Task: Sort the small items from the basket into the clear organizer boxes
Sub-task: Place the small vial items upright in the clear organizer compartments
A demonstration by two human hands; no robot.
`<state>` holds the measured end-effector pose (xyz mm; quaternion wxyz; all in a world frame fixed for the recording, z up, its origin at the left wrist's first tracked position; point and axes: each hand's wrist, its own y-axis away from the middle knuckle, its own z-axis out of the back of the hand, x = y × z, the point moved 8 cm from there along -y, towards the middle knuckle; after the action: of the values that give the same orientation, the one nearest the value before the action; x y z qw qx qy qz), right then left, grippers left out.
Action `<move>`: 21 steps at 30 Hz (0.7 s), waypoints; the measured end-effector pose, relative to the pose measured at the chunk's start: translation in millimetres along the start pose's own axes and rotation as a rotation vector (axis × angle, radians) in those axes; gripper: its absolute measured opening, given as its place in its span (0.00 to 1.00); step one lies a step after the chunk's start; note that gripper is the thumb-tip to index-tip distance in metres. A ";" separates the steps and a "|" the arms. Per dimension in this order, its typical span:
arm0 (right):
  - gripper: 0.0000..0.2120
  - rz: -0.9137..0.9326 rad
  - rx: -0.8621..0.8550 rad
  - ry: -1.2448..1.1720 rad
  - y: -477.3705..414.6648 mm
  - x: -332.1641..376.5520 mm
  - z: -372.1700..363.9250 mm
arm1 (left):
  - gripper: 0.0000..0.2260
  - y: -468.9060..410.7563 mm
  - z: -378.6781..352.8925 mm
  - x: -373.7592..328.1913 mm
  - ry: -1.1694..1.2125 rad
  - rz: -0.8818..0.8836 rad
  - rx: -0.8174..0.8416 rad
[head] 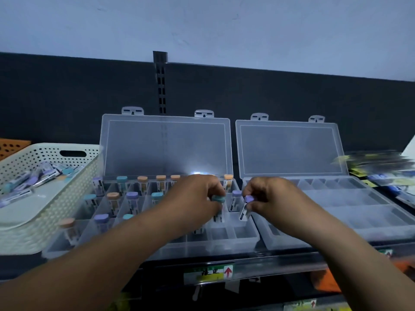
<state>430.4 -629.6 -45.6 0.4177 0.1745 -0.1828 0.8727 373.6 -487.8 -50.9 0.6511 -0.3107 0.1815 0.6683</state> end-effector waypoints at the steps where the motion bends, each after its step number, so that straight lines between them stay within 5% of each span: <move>1: 0.12 0.013 0.014 0.004 -1.1 -0.6 -5.3 | 0.06 -1.0 -3.1 1.4 -0.017 0.006 0.009; 11: 0.17 0.050 0.060 0.015 -6.8 -7.1 -31.2 | 0.14 0.0 -24.4 3.7 -0.066 -0.024 0.069; 21: 0.13 0.080 0.094 0.046 -4.0 -10.2 -37.7 | 0.09 1.2 -31.9 1.5 -0.181 -0.099 0.063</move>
<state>433.9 -616.5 -82.4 0.3780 0.1666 -0.1386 0.9001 378.2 -507.4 -75.8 0.7065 -0.2369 0.1276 0.6546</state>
